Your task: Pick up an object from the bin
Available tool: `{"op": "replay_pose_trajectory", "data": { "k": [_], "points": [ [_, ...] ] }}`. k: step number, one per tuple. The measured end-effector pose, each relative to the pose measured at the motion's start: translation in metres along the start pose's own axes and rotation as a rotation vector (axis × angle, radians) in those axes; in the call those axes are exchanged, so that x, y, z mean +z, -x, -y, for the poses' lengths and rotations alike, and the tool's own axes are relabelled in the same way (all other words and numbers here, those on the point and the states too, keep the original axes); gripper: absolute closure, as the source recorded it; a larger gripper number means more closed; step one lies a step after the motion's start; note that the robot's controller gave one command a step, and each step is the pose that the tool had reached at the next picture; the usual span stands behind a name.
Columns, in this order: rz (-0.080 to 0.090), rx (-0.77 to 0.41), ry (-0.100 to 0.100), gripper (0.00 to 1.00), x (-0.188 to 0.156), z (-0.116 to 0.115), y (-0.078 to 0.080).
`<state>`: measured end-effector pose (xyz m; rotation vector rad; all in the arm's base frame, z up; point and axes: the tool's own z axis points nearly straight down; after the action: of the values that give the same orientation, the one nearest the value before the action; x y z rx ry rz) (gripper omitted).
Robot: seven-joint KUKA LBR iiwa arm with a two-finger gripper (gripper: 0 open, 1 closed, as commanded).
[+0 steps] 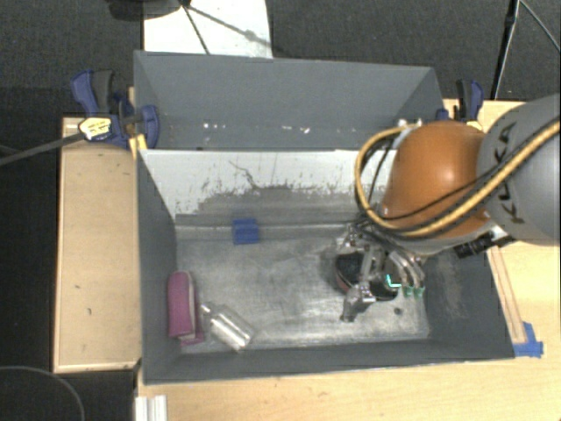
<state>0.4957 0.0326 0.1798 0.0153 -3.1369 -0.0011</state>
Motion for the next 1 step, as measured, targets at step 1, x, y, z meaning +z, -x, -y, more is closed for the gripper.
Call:
{"op": "replay_pose_trajectory", "data": {
  "k": [1],
  "points": [
    [0.003, -0.089, -0.003, 0.00, 0.0586, 0.0600, 0.0329]
  ]
}}
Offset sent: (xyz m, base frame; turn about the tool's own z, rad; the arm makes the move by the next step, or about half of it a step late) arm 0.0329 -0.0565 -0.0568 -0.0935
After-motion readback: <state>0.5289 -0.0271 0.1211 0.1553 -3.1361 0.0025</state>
